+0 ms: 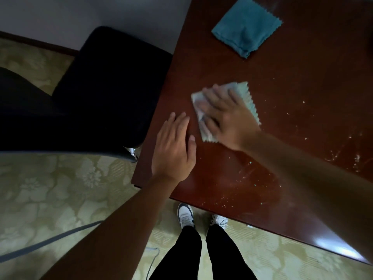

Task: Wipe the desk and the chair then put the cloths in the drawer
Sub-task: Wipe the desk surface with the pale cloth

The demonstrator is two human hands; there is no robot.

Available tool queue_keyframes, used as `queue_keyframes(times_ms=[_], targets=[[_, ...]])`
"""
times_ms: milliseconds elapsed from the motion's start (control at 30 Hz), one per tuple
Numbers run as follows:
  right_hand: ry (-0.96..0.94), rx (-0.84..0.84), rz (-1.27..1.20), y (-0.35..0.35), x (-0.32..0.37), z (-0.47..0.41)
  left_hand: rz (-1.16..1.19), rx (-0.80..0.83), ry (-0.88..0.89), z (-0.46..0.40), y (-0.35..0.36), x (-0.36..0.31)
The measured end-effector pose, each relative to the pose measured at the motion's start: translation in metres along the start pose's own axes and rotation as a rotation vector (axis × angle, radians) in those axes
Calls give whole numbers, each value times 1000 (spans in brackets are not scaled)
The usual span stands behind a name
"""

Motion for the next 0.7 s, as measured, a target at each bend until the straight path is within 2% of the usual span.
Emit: queue_keyframes(times_ms=[67, 133, 233, 333, 500, 633, 700], targets=[[127, 0, 17, -3, -18, -27, -4, 24, -16, 0, 1, 0], [166, 8, -5, -4, -10, -30, -10, 34, -25, 0, 0, 0], [46, -3, -57, 0, 25, 15, 0, 20, -20, 0, 0, -1], [-7, 15, -68, 4, 17, 24, -10, 19, -21, 1, 0, -1], [188, 11, -36, -3, -18, -30, -1, 31, -37, 0, -1, 0], [24, 15, -53, 2, 26, 35, -6, 12, -24, 0, 0, 0], [-34, 84, -10, -3, 10, 34, -8, 12, -19, 0, -1, -1]])
Point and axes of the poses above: each hand's wrist, its own z-axis away from the middle knuckle, its own y-axis out of the palm, x = y × z, the point moved 4 cm from there along -z, towards the middle knuckle, and after that the axes turned 4 degrees about -x, right-handed, at the moved point
